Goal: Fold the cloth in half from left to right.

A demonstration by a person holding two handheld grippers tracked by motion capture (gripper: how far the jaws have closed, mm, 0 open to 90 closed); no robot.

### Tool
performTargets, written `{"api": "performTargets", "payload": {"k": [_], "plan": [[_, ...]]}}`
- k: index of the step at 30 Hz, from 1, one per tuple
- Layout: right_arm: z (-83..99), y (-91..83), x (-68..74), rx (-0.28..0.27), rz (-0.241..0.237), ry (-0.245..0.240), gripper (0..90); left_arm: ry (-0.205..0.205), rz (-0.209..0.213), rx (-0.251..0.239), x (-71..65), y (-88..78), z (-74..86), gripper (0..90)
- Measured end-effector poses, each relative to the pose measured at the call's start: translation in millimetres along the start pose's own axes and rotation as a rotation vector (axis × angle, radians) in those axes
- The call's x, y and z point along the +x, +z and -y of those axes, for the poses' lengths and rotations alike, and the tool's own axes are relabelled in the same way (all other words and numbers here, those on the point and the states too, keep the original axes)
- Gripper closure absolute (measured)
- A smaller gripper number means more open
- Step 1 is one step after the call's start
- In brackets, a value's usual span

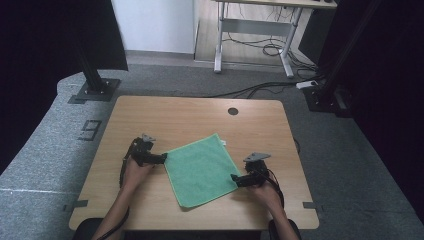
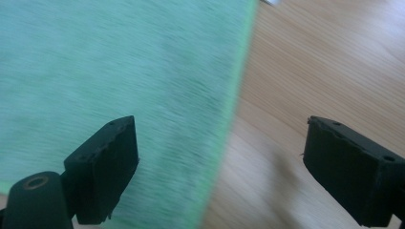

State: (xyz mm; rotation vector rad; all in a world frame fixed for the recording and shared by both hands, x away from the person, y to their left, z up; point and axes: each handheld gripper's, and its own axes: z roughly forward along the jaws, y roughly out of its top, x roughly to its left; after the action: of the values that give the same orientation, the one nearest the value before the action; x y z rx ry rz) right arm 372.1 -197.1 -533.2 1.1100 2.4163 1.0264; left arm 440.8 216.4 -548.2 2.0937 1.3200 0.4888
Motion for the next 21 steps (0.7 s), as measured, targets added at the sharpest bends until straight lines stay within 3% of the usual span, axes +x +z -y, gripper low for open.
{"api": "performTargets", "payload": {"k": [9,21], "plan": [[-14.6,7.9,43.3,-0.013,-0.163,-0.06,14.4,0.0,0.0,0.0,0.0,0.0,0.0,1.2],[-25.3,22.8,107.6,0.029,-0.354,-0.173,27.2,0.002,0.0,0.001,0.1,0.0,0.0,1.3]]}}
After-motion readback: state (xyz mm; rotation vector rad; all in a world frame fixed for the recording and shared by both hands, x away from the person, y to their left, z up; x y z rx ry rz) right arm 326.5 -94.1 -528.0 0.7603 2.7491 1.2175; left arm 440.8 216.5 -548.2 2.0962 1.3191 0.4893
